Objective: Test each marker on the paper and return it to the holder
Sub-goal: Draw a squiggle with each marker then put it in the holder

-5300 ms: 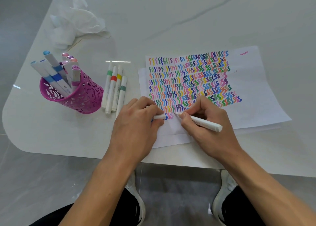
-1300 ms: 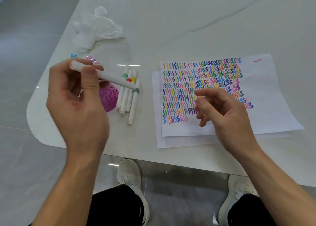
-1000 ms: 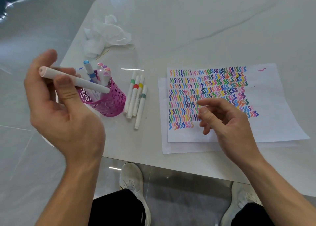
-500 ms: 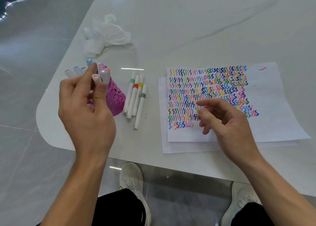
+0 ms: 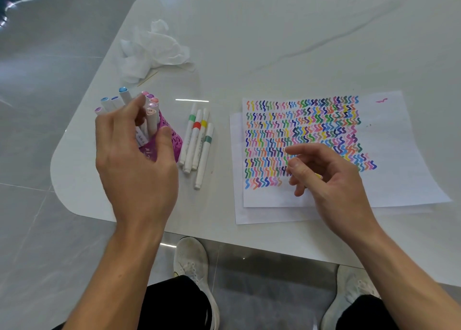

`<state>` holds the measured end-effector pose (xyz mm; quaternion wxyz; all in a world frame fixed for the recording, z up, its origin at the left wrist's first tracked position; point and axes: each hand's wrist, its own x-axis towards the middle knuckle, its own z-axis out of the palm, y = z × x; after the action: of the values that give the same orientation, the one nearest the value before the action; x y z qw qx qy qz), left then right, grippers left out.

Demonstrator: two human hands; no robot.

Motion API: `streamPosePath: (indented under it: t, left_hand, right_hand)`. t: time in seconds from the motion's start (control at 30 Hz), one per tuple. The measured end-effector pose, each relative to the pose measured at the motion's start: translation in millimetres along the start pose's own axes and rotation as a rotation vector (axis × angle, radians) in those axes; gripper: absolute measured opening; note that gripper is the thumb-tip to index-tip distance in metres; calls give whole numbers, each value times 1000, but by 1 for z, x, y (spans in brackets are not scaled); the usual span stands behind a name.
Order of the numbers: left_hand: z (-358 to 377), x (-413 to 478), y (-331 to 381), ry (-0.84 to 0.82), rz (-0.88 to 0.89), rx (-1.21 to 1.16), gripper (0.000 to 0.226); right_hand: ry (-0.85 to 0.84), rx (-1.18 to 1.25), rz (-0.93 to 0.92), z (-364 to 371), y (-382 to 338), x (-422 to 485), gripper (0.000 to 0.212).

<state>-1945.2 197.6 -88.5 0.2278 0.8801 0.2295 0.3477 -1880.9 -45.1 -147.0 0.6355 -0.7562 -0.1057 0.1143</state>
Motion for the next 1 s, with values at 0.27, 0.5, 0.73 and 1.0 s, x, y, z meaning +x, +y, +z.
streamPosePath:
  t: [0.27, 0.5, 0.73, 1.0]
  left_hand:
    - [4, -13, 15, 76, 303, 23, 30]
    - [15, -30, 18, -402, 188, 104, 20]
    - [27, -36, 19, -522, 2, 330, 36]
    - [30, -37, 22, -572, -119, 340, 47]
  right_hand:
    - [-3, 11, 6, -1, 2, 0, 17]
    - [-4, 23, 7, -2, 2, -1, 18]
    - [-11, 21, 7, -3, 3, -1, 16]
    - [-2, 32, 11, -5, 3, -1, 15]
